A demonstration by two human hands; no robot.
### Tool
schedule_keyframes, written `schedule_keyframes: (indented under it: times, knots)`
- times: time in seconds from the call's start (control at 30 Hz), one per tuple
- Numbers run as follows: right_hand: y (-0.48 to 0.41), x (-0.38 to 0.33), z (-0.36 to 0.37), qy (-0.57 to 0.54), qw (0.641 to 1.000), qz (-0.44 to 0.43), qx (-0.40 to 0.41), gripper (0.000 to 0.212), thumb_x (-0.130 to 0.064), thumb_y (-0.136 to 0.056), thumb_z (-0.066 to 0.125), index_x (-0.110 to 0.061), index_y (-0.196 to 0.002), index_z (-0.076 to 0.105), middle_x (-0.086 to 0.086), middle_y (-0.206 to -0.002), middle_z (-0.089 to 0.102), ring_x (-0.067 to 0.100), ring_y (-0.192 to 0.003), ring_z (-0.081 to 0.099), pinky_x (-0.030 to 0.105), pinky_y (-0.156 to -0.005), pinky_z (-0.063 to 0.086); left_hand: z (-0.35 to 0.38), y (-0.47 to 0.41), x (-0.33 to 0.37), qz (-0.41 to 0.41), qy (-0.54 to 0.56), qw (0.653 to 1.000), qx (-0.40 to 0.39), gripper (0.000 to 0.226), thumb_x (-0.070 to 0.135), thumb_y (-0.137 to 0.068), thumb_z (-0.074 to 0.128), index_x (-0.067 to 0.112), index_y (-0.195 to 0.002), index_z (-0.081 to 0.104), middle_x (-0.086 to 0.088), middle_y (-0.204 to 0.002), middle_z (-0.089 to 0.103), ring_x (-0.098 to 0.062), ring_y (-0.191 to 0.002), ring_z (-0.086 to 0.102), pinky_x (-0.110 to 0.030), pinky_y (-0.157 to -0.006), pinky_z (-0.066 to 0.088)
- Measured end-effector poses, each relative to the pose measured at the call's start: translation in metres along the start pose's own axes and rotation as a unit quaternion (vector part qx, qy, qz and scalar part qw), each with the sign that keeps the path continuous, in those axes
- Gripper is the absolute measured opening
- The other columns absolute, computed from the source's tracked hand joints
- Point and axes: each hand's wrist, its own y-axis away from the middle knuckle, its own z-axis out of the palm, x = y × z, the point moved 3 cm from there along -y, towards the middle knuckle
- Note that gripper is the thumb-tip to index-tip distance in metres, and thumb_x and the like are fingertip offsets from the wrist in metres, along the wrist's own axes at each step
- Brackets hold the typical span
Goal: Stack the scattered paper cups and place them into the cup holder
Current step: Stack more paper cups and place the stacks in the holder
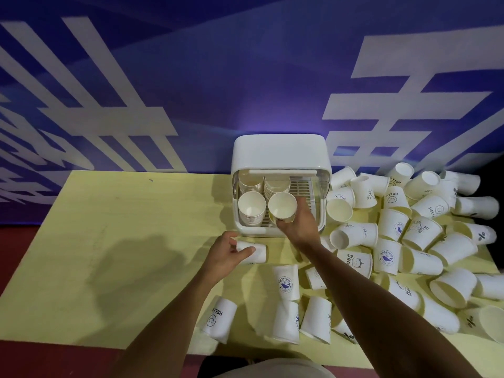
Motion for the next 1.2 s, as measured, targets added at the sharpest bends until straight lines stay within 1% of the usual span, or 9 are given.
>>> schedule_keyframes:
  times: [0.13,0.2,0.33,0.47,0.6,0.77,0.8,0.97,1.2]
  knots:
    - [-0.002,0.002,0.01,0.039,0.999,0.011,0.009,0.087,-0.031,-0.07,0.087,-0.022,-0.141,0.037,0.002,-0.137,0.051,0.022,-0.12,0.051,0.041,-0.099,0.049,-0.004,-0.003,-0.006,-0.001,-0.006,1.0,0.019,0.061,0.04,-0.078,0.081,0.021,-0.129,0.052,0.002,-0.116,0.056,-0.005,-0.092,0.061,-0.014,-0.068,0.045]
    - [-0.003,0.001,0.015,0.076,0.997,-0.006,0.001,0.084,-0.033,-0.073,0.084,-0.019,-0.143,0.038,0.003,-0.14,0.05,0.023,-0.121,0.051,0.042,-0.099,0.05,-0.006,-0.004,-0.009,-0.005,0.0,1.0,0.024,0.061,0.039,-0.078,0.082,0.02,-0.128,0.052,0.001,-0.116,0.055,-0.008,-0.092,0.063,-0.016,-0.069,0.046]
    - [-0.005,0.0,0.02,0.141,0.989,-0.03,-0.016,0.076,-0.032,-0.078,0.081,-0.014,-0.142,0.043,0.005,-0.138,0.052,0.025,-0.12,0.053,0.039,-0.097,0.051,-0.006,-0.006,-0.018,-0.012,0.0,1.0,0.028,0.063,0.043,-0.075,0.083,0.021,-0.126,0.053,0.001,-0.118,0.056,-0.012,-0.095,0.065,-0.024,-0.079,0.051]
    - [-0.013,-0.001,0.022,0.151,0.988,-0.024,-0.021,0.073,-0.033,-0.08,0.08,-0.013,-0.141,0.045,0.006,-0.137,0.053,0.026,-0.12,0.054,0.039,-0.097,0.051,-0.005,-0.005,-0.022,-0.017,-0.002,0.999,0.034,0.061,0.045,-0.074,0.083,0.024,-0.123,0.054,0.004,-0.117,0.056,-0.008,-0.095,0.063,-0.021,-0.076,0.048]
    - [-0.02,-0.002,0.023,0.149,0.988,-0.014,-0.022,0.074,-0.034,-0.081,0.08,-0.011,-0.142,0.045,0.007,-0.139,0.053,0.027,-0.122,0.054,0.039,-0.1,0.049,-0.006,-0.005,-0.027,-0.018,0.0,0.999,0.035,0.06,0.045,-0.074,0.083,0.024,-0.122,0.054,0.004,-0.117,0.056,-0.011,-0.097,0.064,-0.021,-0.078,0.049]
    - [-0.009,-0.001,0.02,0.148,0.988,-0.037,0.018,0.075,-0.036,-0.077,0.083,-0.013,-0.138,0.047,0.006,-0.135,0.056,0.025,-0.119,0.054,0.042,-0.099,0.051,-0.01,-0.002,-0.029,-0.024,0.011,0.999,0.03,0.081,0.067,-0.054,0.076,0.027,-0.121,0.053,0.004,-0.118,0.056,-0.014,-0.095,0.069,-0.029,-0.083,0.055]
    - [-0.005,-0.002,0.019,0.148,0.987,-0.047,0.029,0.072,-0.036,-0.077,0.082,-0.013,-0.136,0.048,0.005,-0.132,0.056,0.024,-0.117,0.055,0.042,-0.098,0.051,-0.01,-0.001,-0.029,-0.025,0.012,0.999,0.029,0.082,0.067,-0.054,0.076,0.026,-0.122,0.053,0.003,-0.118,0.056,-0.014,-0.095,0.069,-0.028,-0.082,0.054]
    - [0.018,-0.004,0.019,0.145,0.983,-0.097,0.058,0.058,-0.031,-0.084,0.075,-0.01,-0.134,0.052,0.009,-0.133,0.056,0.027,-0.12,0.053,0.043,-0.103,0.047,-0.008,0.006,-0.027,-0.025,-0.006,0.999,0.021,0.062,0.043,-0.076,0.082,0.021,-0.126,0.052,0.001,-0.119,0.055,-0.013,-0.098,0.065,-0.02,-0.073,0.046]
    - [0.052,-0.006,0.042,0.171,0.975,-0.141,-0.017,0.05,-0.03,-0.084,0.071,-0.014,-0.129,0.057,0.006,-0.127,0.06,0.025,-0.115,0.055,0.038,-0.096,0.048,-0.006,0.023,-0.031,-0.025,-0.009,0.999,0.022,0.069,0.044,-0.074,0.083,0.019,-0.13,0.051,0.0,-0.12,0.057,-0.015,-0.1,0.063,-0.027,-0.086,0.05]
